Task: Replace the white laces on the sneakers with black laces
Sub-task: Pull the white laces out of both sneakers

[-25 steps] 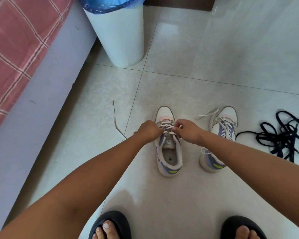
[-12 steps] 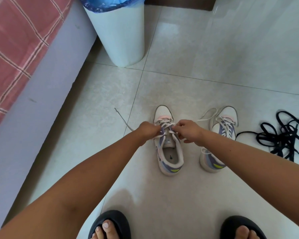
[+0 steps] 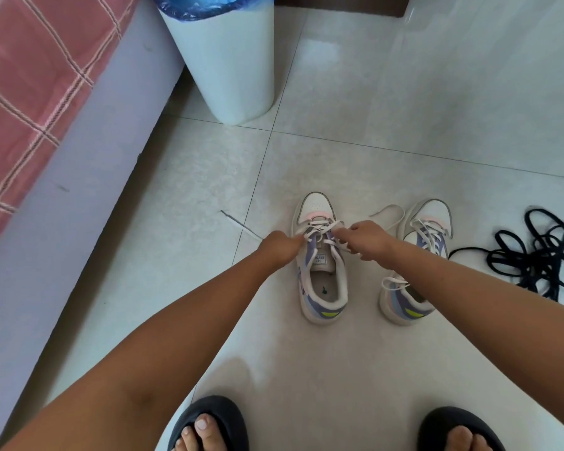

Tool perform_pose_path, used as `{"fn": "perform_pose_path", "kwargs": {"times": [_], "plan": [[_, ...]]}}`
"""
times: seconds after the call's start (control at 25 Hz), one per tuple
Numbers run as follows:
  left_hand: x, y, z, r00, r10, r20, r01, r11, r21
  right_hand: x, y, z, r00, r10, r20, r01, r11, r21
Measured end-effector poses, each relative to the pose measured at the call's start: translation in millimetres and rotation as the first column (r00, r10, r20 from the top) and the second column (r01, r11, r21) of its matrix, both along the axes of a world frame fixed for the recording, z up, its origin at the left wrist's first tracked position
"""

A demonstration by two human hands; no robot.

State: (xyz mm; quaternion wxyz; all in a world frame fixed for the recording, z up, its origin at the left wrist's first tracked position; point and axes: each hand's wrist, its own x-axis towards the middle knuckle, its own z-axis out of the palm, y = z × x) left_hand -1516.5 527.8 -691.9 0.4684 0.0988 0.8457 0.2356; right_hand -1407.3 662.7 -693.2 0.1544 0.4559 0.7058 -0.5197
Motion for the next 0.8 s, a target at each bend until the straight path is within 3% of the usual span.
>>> {"fn": "perform_pose_path", "kwargs": {"times": [0.12, 0.32, 0.56, 0.68, 0.8], "plan": [[-4.2, 4.8, 7.9, 0.997, 0.074, 0.004, -0.074, 0.997, 0.016, -6.9, -2.1, -0.4, 0.998, -0.022, -0.058, 0.024, 0.999, 0.028], [-13.7, 1.2, 10.5, 0.981, 0.106, 0.165, -0.098, 0.994, -0.056, -9.3, -1.2, 5.4, 0.986, 0.153, -0.068, -0.136, 0.968, 0.21], [-12.2, 3.8, 12.6, 0.941, 0.16, 0.299, -0.163, 0.986, -0.016, -7.5, -6.8, 12.3, 0.988, 0.116, -0.101, -0.103, 0.987, 0.122], [-13.9, 9.7, 4.8, 0.988, 0.088, 0.124, -0.093, 0.995, 0.033, -5.4, -4.8, 12.2, 0.979, 0.178, -0.102, -0.16, 0.975, 0.156], [-17.0, 6.2, 3.3, 0.952, -0.183, -0.244, 0.173, 0.983, -0.063, -0.1, 7.9, 7.7, 0.968, 0.251, 0.025, -0.248, 0.934, 0.256]]}}
